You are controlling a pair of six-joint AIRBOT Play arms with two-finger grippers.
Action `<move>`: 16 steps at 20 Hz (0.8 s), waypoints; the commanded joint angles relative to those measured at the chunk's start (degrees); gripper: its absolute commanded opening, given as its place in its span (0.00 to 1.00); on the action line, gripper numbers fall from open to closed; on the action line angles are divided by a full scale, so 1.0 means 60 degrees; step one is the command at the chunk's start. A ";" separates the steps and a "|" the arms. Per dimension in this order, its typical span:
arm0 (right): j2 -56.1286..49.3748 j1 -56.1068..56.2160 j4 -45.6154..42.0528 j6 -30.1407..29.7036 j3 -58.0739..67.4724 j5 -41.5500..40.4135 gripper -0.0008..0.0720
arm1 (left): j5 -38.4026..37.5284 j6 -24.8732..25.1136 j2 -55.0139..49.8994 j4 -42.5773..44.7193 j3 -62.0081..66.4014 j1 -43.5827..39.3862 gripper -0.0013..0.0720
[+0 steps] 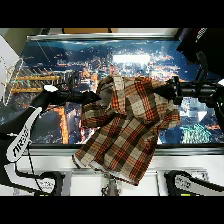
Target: Fold the clothes and pants, and hang the long-sleeved shirts on hangers.
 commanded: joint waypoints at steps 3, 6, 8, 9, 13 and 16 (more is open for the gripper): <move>0.0022 -0.0004 0.0011 0.0058 0.0011 -0.0047 0.05 | 0.0849 0.0193 -0.0106 -0.0164 0.0000 -0.0302 0.14; 0.0259 -0.0007 0.0011 0.0055 0.0011 -0.0058 0.05 | 0.0823 -0.0459 0.0357 0.0481 -0.0004 0.0484 0.06; 0.0448 -0.0004 0.0011 0.0051 0.0011 -0.0423 0.05 | 0.0772 -0.0874 0.0951 0.1574 -0.0004 0.0976 0.05; 0.0506 -0.0004 0.0011 0.0047 0.0011 -0.0674 0.05 | 0.0736 -0.0962 0.1166 0.1945 -0.0004 0.1093 0.06; 0.0572 -0.0004 0.0590 0.0040 0.0011 -0.1064 0.05 | 0.0623 -0.1013 0.1770 0.2703 -0.0004 0.1180 0.06; 0.0608 -0.0004 0.0856 0.0044 0.0011 -0.1464 0.05 | 0.0441 -0.1071 0.1818 0.2667 -0.0004 0.1180 0.06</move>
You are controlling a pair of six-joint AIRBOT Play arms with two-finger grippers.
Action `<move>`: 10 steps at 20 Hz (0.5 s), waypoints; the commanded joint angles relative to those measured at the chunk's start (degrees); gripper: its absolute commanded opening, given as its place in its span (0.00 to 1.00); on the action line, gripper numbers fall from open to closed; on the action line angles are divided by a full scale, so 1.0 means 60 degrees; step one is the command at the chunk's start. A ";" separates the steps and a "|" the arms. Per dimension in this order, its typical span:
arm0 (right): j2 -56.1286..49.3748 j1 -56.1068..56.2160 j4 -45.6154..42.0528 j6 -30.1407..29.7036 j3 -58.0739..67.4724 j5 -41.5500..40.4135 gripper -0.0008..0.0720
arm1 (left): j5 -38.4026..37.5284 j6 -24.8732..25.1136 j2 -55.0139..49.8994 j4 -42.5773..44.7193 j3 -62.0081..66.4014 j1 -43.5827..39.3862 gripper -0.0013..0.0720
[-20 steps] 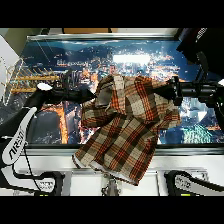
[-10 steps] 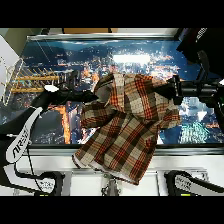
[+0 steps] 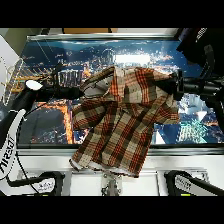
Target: Fold the clothes and pants, and hang the long-sleeved shirts on hangers.
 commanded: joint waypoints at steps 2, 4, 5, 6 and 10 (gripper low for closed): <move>0.0058 -0.0004 0.1071 -0.0015 0.0011 -0.0554 0.05 | -0.0215 -0.0117 0.0171 0.0328 0.0004 0.0058 0.06; 0.0058 -0.0004 0.1355 -0.0178 0.0011 -0.0827 0.05 | -0.0324 -0.0120 0.0175 0.0291 0.0004 0.0055 0.06; 0.0058 -0.0004 0.1257 -0.0175 0.0011 -0.1016 0.05 | -0.0379 -0.0135 0.0193 0.0251 0.0004 0.0055 0.06; 0.0058 -0.0004 0.1093 -0.0175 0.0011 -0.1133 0.05 | -0.0379 -0.0266 0.0255 0.0262 0.0004 0.0055 0.06; 0.0069 0.0000 -0.0069 -0.0153 0.0007 -0.1206 0.05 | 0.0018 -0.0492 0.1107 0.0346 0.0004 0.0076 0.06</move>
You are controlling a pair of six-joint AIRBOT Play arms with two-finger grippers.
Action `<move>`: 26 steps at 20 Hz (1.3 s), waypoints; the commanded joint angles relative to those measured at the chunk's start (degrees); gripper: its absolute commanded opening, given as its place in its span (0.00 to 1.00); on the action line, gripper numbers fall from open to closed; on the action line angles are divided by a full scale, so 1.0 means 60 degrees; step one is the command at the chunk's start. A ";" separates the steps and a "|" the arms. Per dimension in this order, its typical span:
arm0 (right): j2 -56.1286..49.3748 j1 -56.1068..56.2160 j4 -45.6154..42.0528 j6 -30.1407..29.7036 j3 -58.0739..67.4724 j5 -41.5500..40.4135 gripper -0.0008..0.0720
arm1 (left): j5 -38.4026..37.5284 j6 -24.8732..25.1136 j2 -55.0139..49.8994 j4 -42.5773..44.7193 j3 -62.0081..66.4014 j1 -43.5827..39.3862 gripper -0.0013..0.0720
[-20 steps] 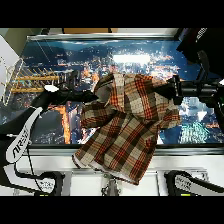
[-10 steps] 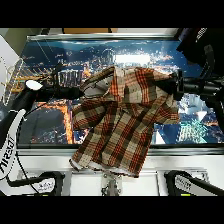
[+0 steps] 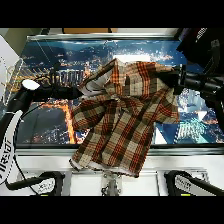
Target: Fold the clothes and pants, and hang the long-sleeved shirts on hangers.
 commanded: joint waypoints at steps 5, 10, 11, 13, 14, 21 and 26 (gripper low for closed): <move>0.0066 0.0189 -0.1096 -0.0004 0.0004 -0.0240 0.05 | 0.0790 -0.0743 0.2167 0.0033 0.0004 -0.0004 0.05; 0.0138 0.1341 -0.1002 0.0244 -0.0047 -0.0882 0.05 | 0.1260 -0.2980 0.4065 0.3016 0.0004 -0.1100 0.05; 0.0135 0.1610 -0.0841 0.0248 -0.0058 -0.1253 0.05 | 0.1224 -0.3563 0.4495 0.3774 0.0004 -0.1537 0.05; 0.0131 0.2033 0.0044 0.0233 -0.0058 -0.1800 0.05 | 0.0936 -0.4710 0.5249 0.4969 0.0004 -0.2546 0.05; 0.0135 0.2175 0.0641 0.0208 -0.0058 -0.1905 0.05 | 0.0739 -0.5231 0.5541 0.5512 0.0004 -0.3089 0.05; 0.0707 0.2539 0.3381 0.0215 -0.0055 -0.1887 0.05 | 0.0546 -0.8477 0.6320 0.9023 0.0004 -0.7012 0.05; 0.1596 0.2568 0.3490 0.0397 -0.0055 -0.1770 0.05 | 0.1038 -0.8801 0.5654 0.9949 0.1177 -0.7344 0.06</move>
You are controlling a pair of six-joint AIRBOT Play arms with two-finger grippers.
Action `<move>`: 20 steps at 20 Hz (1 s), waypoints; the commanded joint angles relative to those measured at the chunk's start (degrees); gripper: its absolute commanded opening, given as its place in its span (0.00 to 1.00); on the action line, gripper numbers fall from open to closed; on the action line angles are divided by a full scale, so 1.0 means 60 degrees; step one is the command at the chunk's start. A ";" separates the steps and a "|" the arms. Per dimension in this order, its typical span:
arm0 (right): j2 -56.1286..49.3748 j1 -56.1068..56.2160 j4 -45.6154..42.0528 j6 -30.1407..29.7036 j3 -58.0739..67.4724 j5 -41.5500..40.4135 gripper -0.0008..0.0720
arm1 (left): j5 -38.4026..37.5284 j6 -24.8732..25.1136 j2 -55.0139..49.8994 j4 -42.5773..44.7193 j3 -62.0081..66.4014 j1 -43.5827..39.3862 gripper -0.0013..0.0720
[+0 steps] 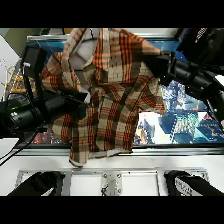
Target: Fold the clothes and pants, and hang the long-sleeved shirts on hangers.
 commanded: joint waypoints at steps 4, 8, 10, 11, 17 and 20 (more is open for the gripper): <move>0.0765 0.0036 0.0066 0.0543 0.0004 0.0408 0.05 | 0.0109 -0.0459 -0.1100 0.0856 0.2368 0.0827 0.06; 0.0758 0.0040 -0.0189 0.0645 0.0004 0.0408 0.05 | -0.0648 -0.0193 -0.1796 0.0849 0.3701 0.1392 0.06; 0.0758 0.0040 -0.0386 0.0601 0.0000 0.0517 0.05 | -0.1268 0.0036 -0.2167 0.0841 0.4204 0.1406 0.06; 0.0736 0.0040 -0.0415 0.0484 -0.0004 0.0758 0.05 | -0.1577 0.0109 -0.2324 0.0801 0.4320 0.1362 0.06; 0.0284 0.0047 -0.0058 0.0197 -0.0244 0.1424 0.05 | -0.2601 0.0499 -0.2783 0.0798 0.4342 0.0772 0.11; 0.0087 0.0047 0.0412 0.0098 -0.0240 0.1424 0.05 | -0.2994 0.0532 -0.2543 0.0798 0.4342 0.0634 0.80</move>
